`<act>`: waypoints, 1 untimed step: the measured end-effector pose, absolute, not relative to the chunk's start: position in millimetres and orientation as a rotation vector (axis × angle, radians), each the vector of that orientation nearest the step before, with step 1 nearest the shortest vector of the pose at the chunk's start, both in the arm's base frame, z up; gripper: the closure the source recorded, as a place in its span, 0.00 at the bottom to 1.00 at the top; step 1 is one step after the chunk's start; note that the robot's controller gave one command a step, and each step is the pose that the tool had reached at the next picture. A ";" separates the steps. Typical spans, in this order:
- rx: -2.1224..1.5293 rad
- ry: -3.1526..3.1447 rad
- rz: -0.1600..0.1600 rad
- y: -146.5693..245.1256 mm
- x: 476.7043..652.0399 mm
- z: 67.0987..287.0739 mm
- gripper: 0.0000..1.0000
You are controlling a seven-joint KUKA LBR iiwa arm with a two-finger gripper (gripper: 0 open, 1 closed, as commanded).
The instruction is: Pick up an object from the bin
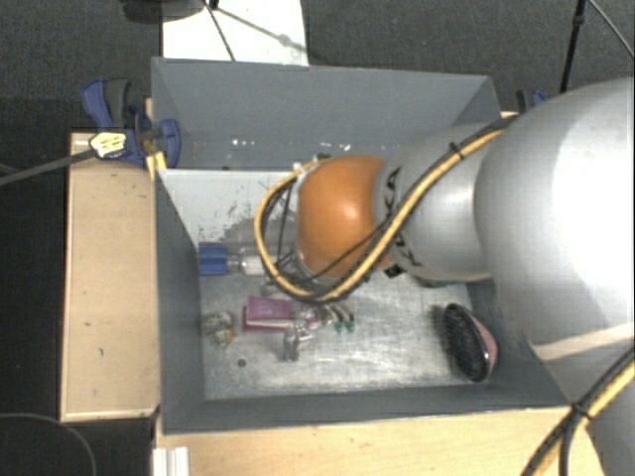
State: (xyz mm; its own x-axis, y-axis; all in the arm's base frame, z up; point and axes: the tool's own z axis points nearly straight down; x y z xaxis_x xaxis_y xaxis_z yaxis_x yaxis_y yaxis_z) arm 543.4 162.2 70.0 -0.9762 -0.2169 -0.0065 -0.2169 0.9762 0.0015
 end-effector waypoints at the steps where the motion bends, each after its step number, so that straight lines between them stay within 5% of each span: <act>1: -0.316 3.120 0.004 170.8 535.2 102.3 0.00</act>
Offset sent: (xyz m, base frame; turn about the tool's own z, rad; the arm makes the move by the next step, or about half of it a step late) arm -0.0092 0.0075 0.0300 0.0178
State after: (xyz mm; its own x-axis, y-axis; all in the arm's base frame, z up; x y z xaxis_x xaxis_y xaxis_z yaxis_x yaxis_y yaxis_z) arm 535.2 170.8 102.3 -0.9797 -0.2006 -0.0063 -0.2006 0.9797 0.0021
